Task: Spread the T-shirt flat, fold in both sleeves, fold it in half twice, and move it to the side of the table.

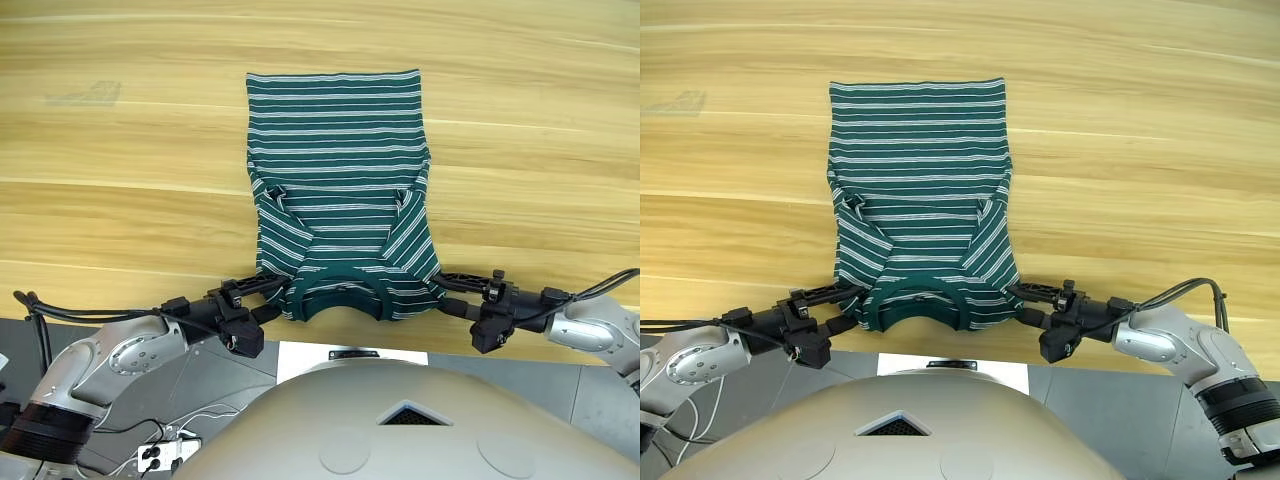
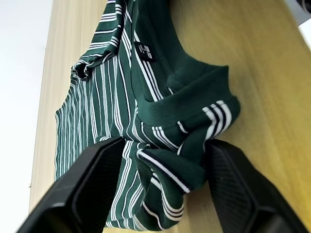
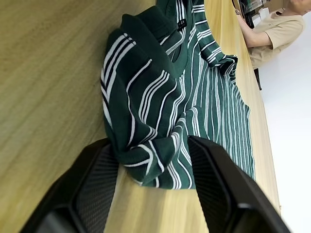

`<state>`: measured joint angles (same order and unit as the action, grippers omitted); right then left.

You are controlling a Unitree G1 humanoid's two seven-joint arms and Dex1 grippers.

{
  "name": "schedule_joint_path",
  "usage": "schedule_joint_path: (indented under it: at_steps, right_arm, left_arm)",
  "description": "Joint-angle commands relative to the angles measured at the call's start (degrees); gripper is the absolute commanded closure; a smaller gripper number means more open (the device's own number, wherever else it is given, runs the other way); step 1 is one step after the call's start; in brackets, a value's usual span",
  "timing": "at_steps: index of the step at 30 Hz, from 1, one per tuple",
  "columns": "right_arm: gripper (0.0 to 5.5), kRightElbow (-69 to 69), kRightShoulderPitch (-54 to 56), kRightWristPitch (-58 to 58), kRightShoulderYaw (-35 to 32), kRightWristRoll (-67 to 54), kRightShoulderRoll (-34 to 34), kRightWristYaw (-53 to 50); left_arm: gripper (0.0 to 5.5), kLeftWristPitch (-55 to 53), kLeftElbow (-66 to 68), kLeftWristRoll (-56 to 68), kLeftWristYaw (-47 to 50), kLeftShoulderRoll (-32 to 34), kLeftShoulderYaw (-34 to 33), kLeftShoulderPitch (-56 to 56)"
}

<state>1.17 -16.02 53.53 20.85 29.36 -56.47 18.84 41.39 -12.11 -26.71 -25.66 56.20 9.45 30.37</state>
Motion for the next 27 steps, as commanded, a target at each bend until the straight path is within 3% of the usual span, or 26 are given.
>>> schedule_joint_path:
  at_steps: [1, 13, 16, 27]
  right_arm:
    - [3.19, 4.37, 1.18, -1.77, 2.37, 3.1, 1.12, 3.75]
    - [5.48, 9.48, 4.01, -1.14, 2.56, 1.05, 3.02, 2.73]
    - [5.5, 8.77, 3.25, -1.16, 2.37, 1.28, 2.84, 2.64]
    - [5.5, 5.49, 4.46, 1.94, 2.45, -1.46, 3.01, 4.66]
  left_arm:
    - [2.76, -2.97, 5.52, -5.52, -3.28, 1.09, 2.6, 0.87]
    - [4.92, -2.27, 8.34, -5.74, -2.62, 0.69, 5.03, -2.15]
    - [5.39, -2.05, 9.57, -5.38, -2.51, 1.04, 5.15, -3.36]
    - [5.4, -1.17, 9.56, -1.06, -3.32, 0.68, 6.05, -6.2]
